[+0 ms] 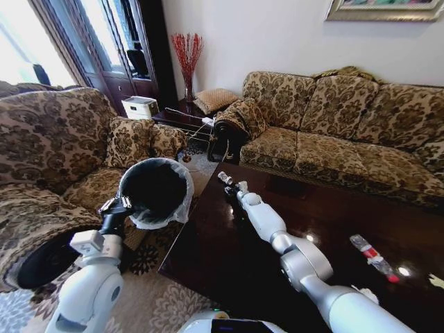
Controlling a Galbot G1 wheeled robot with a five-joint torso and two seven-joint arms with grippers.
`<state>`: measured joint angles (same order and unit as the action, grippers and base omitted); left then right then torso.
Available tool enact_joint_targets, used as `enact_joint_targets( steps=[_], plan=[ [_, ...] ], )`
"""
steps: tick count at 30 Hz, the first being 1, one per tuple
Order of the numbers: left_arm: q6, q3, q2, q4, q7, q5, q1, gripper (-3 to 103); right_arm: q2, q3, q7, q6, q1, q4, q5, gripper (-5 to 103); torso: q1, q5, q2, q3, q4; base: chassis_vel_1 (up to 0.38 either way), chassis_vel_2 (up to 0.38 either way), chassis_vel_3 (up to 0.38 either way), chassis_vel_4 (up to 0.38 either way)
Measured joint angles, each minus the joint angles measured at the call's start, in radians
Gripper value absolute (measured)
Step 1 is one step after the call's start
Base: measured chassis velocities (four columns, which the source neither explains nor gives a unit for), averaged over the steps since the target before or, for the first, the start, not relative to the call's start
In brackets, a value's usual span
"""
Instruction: Move to the front of the table and place the trash on the table into the trash bin.
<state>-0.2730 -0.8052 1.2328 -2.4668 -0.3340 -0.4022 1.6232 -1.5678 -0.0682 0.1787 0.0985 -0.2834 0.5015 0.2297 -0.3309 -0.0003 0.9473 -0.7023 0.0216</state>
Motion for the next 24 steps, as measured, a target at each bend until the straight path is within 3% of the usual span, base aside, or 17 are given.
enact_joint_targets(
  steps=[1, 7, 9, 11, 17, 24],
  plan=[
    [0.000, 0.000, 0.000, 0.000, 0.000, 0.000, 0.000, 2, 0.000, 0.000, 0.000, 0.000, 0.000, 0.000, 0.000, 35, 0.000, 0.0000, 0.000, 0.000, 0.0000, 0.000, 0.000, 0.000, 0.000],
    [0.000, -0.005, 0.005, -0.012, 0.001, 0.000, 0.011, 2, 0.006, 0.005, -0.015, 0.005, -0.023, 0.034, -0.008, 8, 0.000, 0.0001, 0.000, 0.000, -0.0001, 0.000, 0.000, 0.000, 0.000],
    [0.000, -0.006, 0.005, -0.013, 0.001, 0.000, 0.012, 2, 0.009, 0.008, -0.016, 0.006, -0.027, 0.041, -0.008, 8, 0.000, 0.0003, 0.000, 0.000, -0.0001, 0.000, 0.000, 0.000, 0.000],
    [0.000, -0.010, 0.005, -0.018, 0.001, 0.000, 0.015, 2, 0.022, 0.021, -0.022, 0.016, -0.047, 0.079, -0.007, 1, 0.000, 0.0003, 0.000, 0.000, 0.0002, 0.000, 0.000, 0.000, 0.000],
    [0.000, -0.013, 0.009, -0.027, 0.001, 0.000, 0.020, 2, 0.052, 0.056, -0.039, 0.021, -0.087, 0.156, -0.002, 0, 0.000, 0.0004, 0.000, 0.000, 0.0002, 0.000, 0.000, 0.000, 0.000],
    [0.000, -0.016, 0.019, -0.030, 0.002, 0.003, 0.026, 2, 0.087, 0.083, -0.063, -0.046, -0.125, 0.222, -0.024, 0, 0.000, 0.0004, 0.000, 0.000, -0.0002, 0.000, 0.000, 0.000, 0.000]
  ],
)
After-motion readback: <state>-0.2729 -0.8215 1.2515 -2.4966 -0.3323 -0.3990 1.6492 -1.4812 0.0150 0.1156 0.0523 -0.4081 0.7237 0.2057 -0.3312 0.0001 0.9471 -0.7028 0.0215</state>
